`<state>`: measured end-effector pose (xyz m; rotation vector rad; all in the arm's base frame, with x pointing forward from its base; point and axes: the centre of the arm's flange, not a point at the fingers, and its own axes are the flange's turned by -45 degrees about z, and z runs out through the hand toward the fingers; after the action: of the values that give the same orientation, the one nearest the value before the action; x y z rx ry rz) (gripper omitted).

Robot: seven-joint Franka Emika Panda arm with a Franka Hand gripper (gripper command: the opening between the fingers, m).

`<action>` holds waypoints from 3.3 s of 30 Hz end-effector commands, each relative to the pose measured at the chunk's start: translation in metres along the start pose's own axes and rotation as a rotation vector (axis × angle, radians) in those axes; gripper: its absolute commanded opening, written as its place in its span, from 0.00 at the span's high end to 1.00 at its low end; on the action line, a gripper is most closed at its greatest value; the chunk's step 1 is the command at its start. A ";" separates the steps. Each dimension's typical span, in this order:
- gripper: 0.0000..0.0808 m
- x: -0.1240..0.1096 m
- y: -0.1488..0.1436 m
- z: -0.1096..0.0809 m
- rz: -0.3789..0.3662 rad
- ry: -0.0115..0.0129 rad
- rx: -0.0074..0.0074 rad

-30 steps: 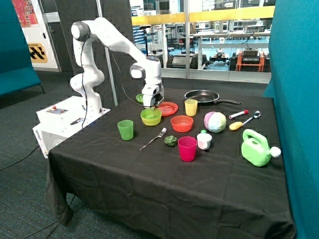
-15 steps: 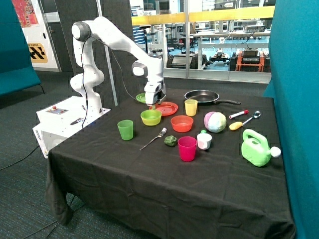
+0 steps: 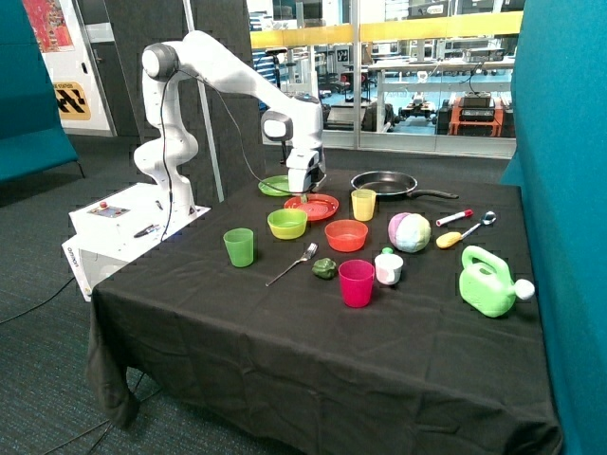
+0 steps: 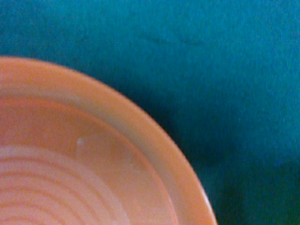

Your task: Stack the bowls

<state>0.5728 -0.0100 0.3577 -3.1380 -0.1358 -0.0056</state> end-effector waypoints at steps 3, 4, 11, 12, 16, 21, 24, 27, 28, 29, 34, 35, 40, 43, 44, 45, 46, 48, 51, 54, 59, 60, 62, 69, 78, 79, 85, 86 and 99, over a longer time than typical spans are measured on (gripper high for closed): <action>0.38 0.029 0.003 -0.005 0.001 -0.0036 -0.0005; 0.38 0.032 0.003 -0.006 -0.001 -0.0036 -0.0005; 0.39 0.052 0.009 -0.009 -0.007 -0.0036 -0.0005; 0.39 0.054 0.010 -0.009 -0.007 -0.0036 -0.0005; 0.40 0.066 0.016 -0.010 -0.003 -0.0036 -0.0005; 0.40 0.075 0.022 -0.007 0.006 -0.0036 -0.0005; 0.39 0.083 0.027 -0.002 0.000 -0.0036 -0.0005; 0.39 0.088 0.030 0.001 -0.001 -0.0036 -0.0005; 0.39 0.090 0.032 0.003 -0.006 -0.0036 -0.0005; 0.39 0.092 0.033 0.004 -0.004 -0.0036 -0.0005; 0.39 0.100 0.038 0.007 -0.010 -0.0036 -0.0005; 0.39 0.102 0.039 0.008 -0.008 -0.0036 -0.0005; 0.39 0.110 0.044 0.012 -0.008 -0.0036 -0.0005; 0.39 0.117 0.047 0.017 -0.006 -0.0036 -0.0005; 0.39 0.119 0.048 0.019 -0.007 -0.0036 -0.0005; 0.39 0.120 0.048 0.021 -0.009 -0.0036 -0.0005; 0.39 0.121 0.048 0.023 -0.009 -0.0036 -0.0005; 0.40 0.122 0.048 0.024 -0.010 -0.0036 -0.0005; 0.40 0.123 0.047 0.031 -0.014 -0.0036 -0.0005; 0.40 0.125 0.047 0.037 -0.013 -0.0036 -0.0005; 0.41 0.130 0.047 0.044 -0.013 -0.0036 -0.0005; 0.41 0.130 0.047 0.045 -0.013 -0.0036 -0.0005; 0.42 0.131 0.047 0.047 -0.012 -0.0036 -0.0005; 0.43 0.131 0.046 0.058 -0.009 -0.0036 -0.0005; 0.63 0.132 0.039 0.067 -0.014 -0.0036 -0.0005; 0.69 0.132 0.039 0.067 -0.014 -0.0036 -0.0005; 0.99 0.132 0.040 0.066 -0.012 -0.0036 -0.0005; 1.00 0.132 0.040 0.066 -0.012 -0.0036 -0.0005; 1.00 0.130 0.043 0.063 -0.008 -0.0036 -0.0005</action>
<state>0.7094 -0.0400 0.2937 -3.1354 -0.1536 0.0060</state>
